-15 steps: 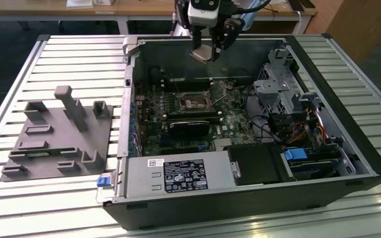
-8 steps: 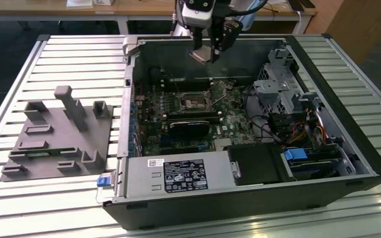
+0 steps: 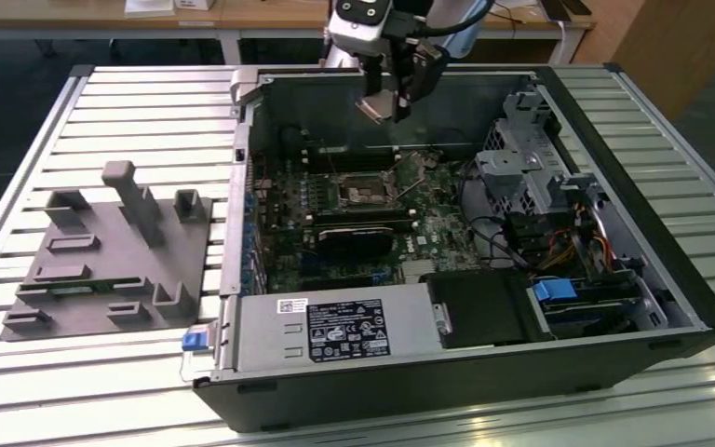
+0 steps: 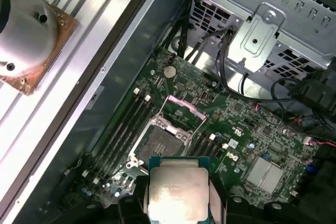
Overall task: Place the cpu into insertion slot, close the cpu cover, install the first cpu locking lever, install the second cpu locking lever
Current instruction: 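Place the cpu into insertion slot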
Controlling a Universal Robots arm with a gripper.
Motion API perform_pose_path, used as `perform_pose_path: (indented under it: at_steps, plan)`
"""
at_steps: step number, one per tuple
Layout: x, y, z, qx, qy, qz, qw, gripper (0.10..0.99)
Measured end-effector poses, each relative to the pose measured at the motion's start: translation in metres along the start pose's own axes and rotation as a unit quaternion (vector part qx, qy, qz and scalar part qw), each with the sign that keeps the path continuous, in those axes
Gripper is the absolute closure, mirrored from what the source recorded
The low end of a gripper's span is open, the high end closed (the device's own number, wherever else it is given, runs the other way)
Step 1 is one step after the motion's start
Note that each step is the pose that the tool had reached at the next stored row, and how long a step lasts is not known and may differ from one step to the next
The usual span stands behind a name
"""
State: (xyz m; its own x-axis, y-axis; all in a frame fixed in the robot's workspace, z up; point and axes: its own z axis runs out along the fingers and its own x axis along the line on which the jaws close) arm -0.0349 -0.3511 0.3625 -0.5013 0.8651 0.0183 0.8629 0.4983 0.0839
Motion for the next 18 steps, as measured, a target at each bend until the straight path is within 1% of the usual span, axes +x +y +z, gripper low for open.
perform_pose_path:
  at_steps: [5, 9, 15, 18]
  plan:
    - [0.0014, -0.0002, 0.0036, 0.0004, -0.0016, 0.022, 0.9998, 0.545]
    - [0.0021, -0.0002, 0.0073, 0.0018, -0.0034, 0.045, 0.9990, 0.545]
    - [0.0033, 0.0001, 0.0135, 0.0040, -0.0062, 0.078, 0.9969, 0.545]
    - [0.0042, 0.0003, 0.0169, 0.0055, -0.0084, 0.095, 0.9954, 0.545]
